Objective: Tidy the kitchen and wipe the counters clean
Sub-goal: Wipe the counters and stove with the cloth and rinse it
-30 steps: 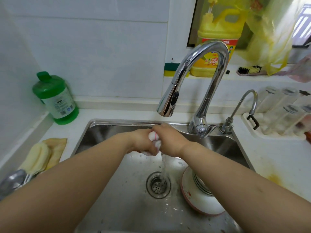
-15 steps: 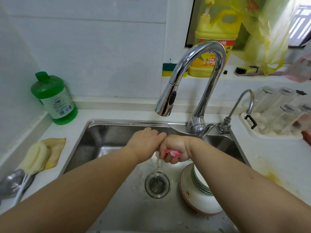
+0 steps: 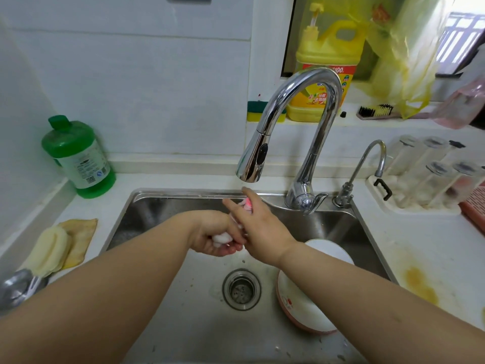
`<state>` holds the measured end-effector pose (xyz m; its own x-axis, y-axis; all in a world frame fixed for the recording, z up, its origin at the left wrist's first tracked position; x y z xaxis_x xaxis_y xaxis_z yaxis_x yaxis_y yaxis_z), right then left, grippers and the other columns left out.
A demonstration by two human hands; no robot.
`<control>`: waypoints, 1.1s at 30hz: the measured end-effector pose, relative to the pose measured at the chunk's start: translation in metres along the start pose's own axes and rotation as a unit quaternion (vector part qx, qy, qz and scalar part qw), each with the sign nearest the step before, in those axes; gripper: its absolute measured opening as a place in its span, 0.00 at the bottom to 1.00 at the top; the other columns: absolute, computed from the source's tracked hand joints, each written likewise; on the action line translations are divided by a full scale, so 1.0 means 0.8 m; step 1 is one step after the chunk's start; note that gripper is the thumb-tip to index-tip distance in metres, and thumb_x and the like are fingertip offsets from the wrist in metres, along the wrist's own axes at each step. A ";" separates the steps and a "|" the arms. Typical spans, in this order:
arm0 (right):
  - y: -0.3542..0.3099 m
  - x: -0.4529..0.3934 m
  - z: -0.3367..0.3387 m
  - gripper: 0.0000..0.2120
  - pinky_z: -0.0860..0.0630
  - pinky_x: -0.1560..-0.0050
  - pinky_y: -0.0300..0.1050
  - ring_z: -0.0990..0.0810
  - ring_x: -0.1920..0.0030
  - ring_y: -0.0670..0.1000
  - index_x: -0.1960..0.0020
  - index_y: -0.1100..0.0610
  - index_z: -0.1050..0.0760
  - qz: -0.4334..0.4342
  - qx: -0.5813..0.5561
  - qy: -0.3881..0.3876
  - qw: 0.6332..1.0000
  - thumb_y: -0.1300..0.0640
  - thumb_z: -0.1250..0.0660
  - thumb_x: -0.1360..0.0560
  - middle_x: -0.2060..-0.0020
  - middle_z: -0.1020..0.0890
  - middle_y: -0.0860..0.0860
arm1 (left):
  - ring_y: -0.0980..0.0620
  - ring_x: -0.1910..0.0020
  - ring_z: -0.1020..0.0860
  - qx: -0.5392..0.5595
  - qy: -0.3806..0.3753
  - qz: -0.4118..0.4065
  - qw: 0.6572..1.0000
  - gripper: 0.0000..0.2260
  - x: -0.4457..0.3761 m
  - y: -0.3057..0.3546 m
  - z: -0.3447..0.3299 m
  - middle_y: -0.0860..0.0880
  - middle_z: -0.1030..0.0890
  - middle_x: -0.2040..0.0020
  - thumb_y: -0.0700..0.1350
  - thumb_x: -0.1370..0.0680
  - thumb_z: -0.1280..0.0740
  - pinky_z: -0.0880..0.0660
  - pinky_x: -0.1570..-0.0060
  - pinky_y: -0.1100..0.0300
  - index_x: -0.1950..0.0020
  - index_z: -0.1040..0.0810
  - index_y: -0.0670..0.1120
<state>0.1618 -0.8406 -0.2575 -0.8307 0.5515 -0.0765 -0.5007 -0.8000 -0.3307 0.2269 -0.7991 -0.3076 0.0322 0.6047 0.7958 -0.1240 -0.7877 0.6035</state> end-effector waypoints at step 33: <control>0.025 0.053 -0.095 0.21 0.50 0.78 0.31 0.46 0.82 0.44 0.78 0.53 0.33 -0.313 -0.440 -0.291 0.790 0.69 0.39 0.28 0.82 0.40 0.47 | 0.42 0.53 0.21 -0.717 0.251 -0.300 0.577 0.14 0.038 0.052 -0.051 0.46 0.21 0.50 0.44 0.23 0.38 0.31 0.63 0.53 0.39 0.34 0.47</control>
<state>0.1347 -0.8154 -0.3392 -0.5869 0.3666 0.7219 -0.7075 0.2013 -0.6775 0.1821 -0.8088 -0.2607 0.2495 0.9592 0.1329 -0.9444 0.2714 -0.1858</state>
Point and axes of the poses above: each hand's wrist, its own x-axis away from the middle knuckle, its own z-axis out of the back of the hand, y = z × x, the point moved 9 cm from there along -x, towards the middle knuckle
